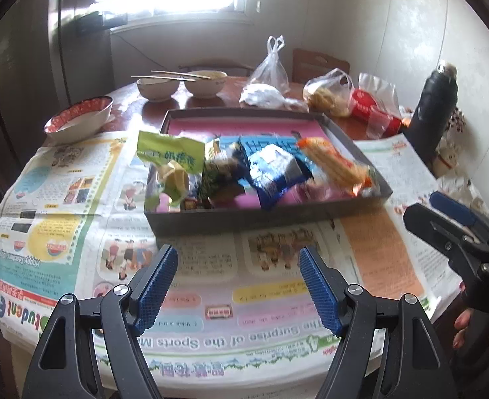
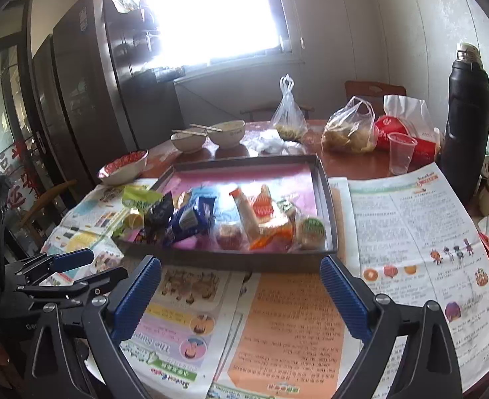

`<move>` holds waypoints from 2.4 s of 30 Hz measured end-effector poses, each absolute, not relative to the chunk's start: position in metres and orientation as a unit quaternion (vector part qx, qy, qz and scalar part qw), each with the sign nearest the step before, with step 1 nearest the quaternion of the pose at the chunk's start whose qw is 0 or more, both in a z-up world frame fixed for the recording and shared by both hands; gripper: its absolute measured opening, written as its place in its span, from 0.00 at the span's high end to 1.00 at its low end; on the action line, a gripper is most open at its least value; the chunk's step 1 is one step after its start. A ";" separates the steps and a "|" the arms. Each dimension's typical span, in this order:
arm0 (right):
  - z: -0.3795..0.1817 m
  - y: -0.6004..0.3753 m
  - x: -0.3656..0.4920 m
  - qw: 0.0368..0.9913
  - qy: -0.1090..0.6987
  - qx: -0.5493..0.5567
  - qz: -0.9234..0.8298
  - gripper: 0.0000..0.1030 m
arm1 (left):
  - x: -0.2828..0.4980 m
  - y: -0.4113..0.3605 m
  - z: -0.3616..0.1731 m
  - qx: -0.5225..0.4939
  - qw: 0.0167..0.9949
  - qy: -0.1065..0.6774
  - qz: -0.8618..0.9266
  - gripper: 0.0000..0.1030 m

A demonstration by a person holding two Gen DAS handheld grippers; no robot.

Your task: Organize snacks

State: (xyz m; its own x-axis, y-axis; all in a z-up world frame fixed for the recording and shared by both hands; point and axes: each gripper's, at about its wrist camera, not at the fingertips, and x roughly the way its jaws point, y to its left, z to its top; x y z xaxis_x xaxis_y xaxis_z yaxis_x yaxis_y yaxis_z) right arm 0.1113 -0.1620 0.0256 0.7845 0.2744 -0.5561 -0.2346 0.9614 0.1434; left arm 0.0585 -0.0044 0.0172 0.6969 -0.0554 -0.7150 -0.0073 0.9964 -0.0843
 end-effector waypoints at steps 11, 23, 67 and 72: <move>0.007 -0.153 0.091 0.941 0.316 0.021 0.122 0.05 | 0.048 -0.008 0.015 -0.037 0.920 0.390 -0.011 0.25; 0.003 -0.154 0.091 0.940 0.321 0.026 0.116 0.05 | 0.044 -0.006 0.014 -0.036 0.921 0.388 -0.010 0.25; 0.003 -0.155 0.093 0.940 0.322 0.025 0.107 0.05 | 0.044 -0.005 0.013 -0.033 0.921 0.387 -0.005 0.25; 0.002 -0.160 0.097 0.940 0.325 0.028 0.101 0.05 | 0.045 -0.002 0.012 -0.041 0.923 0.383 -0.005 0.25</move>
